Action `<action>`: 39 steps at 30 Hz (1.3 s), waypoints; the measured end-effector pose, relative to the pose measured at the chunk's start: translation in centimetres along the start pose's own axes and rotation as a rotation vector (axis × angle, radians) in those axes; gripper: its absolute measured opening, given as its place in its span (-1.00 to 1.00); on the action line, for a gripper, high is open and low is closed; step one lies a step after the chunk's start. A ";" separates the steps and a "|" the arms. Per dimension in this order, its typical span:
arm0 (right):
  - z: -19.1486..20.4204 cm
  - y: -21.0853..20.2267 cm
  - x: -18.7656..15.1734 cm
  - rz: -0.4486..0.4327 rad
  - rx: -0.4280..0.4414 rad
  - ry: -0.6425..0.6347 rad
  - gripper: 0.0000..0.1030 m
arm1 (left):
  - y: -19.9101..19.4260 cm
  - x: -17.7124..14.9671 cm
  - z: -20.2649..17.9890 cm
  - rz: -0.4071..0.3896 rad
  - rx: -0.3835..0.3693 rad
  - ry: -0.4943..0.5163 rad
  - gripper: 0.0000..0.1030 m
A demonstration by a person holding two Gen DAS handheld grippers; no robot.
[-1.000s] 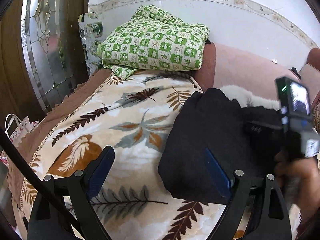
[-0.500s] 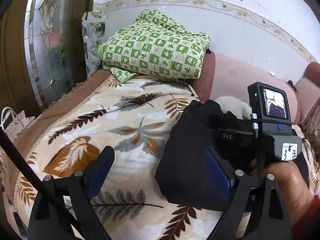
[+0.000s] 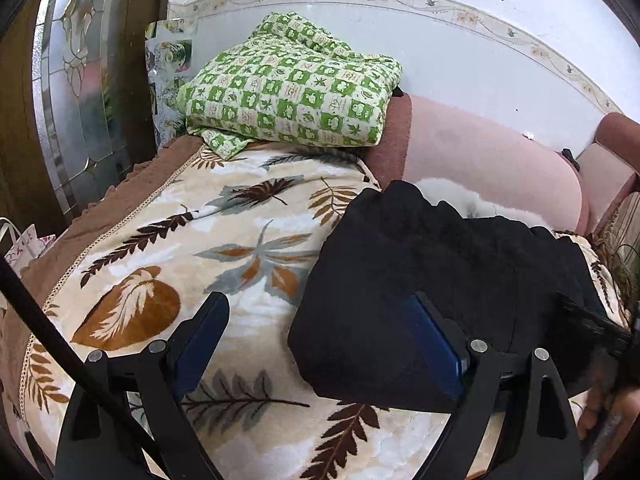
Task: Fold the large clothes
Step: 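Fold the collar end over the coat body with both grippers, then press the folded coat bundle flat with both grippers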
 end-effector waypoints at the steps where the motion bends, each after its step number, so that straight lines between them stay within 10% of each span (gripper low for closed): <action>1: -2.3 0.1 -0.2 0.008 0.006 0.057 0.69 | 0.0 0.0 0.0 -0.006 0.010 0.000 0.74; 10: -15.3 -1.5 -4.2 0.026 -0.191 0.295 0.69 | -0.4 0.1 0.0 -0.058 0.130 0.045 0.77; 18: -10.7 -5.4 -8.5 0.028 -0.047 0.245 0.69 | 0.5 -1.3 -2.3 0.011 0.070 0.125 0.79; 31: -10.2 0.1 -9.0 0.139 -0.034 0.203 0.73 | 2.9 -4.2 -4.2 0.106 0.054 0.178 0.79; 39: -8.2 -4.2 -8.5 -0.074 -0.159 0.086 0.73 | 3.1 -4.6 -5.0 0.118 0.038 0.197 0.79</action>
Point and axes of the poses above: each gripper's, at about its wrist camera, not at the fingertips, and y roughly the way its jaws point, z to its left, x to its top, the point moved 6 cm from there along y, roughly the way its jaws point, and after that the axes turned 13 degrees about -x, right-handed, at the moved point
